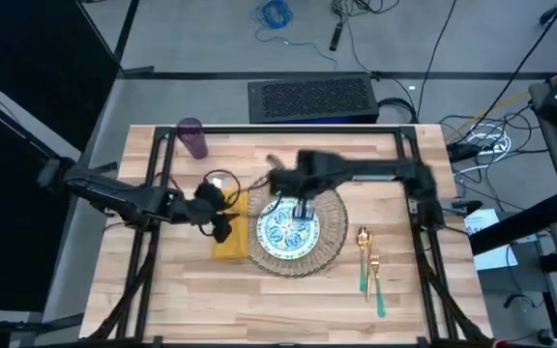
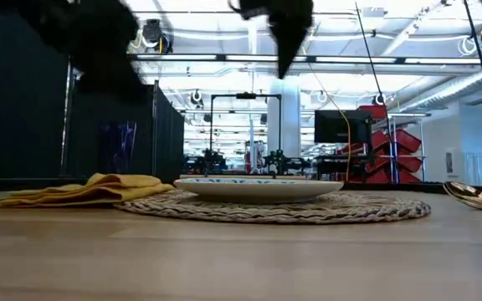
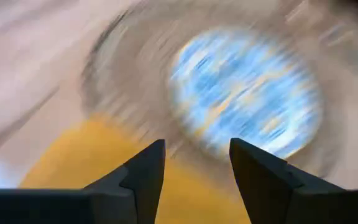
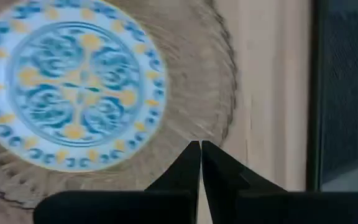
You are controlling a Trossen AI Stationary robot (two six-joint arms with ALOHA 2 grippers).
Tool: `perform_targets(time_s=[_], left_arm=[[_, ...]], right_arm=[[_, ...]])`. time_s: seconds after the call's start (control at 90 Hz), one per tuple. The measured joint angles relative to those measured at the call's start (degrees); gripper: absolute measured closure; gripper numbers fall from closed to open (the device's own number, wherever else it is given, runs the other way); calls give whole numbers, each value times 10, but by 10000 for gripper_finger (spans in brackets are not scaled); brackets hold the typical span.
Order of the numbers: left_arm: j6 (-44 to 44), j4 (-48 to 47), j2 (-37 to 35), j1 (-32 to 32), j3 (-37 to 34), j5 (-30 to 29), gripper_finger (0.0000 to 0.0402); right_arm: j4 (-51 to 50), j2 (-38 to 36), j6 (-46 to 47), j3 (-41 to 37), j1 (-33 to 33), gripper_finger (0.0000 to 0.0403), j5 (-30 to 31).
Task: Set table place
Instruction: Put the green fork on the yellow table napkin
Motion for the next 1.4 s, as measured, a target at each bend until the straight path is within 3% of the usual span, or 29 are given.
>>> perform_targets(time_s=[0.133, 0.267, 0.367, 0.5, 0.8, 1.0, 1.178, 1.4], left_arm=[[26, 103, 22, 26, 0, 43, 235], [30, 187, 58, 69, 8, 110, 235], [28, 212, 93, 94, 40, 146, 235], [41, 206, 146, 105, 94, 174, 235], [102, 205, 260, 101, 161, 182, 235], [133, 209, 285, 121, 166, 178, 235], [141, 242, 281, 159, 167, 183, 235], [138, 313, 286, 191, 167, 179, 235]], right_arm=[[115, -149, 76, -223, -4, 403, -11], [210, -287, 181, -417, -3, 403, -83], [259, -364, 269, -519, 6, 403, -136], [289, -424, 391, -604, 34, 399, -146], [361, -422, 698, -634, 262, 325, -119], [362, -376, 926, -634, 387, 267, -118], [393, -314, 1050, -634, 445, 255, -119], [451, -260, 1083, -634, 456, 255, -110]])
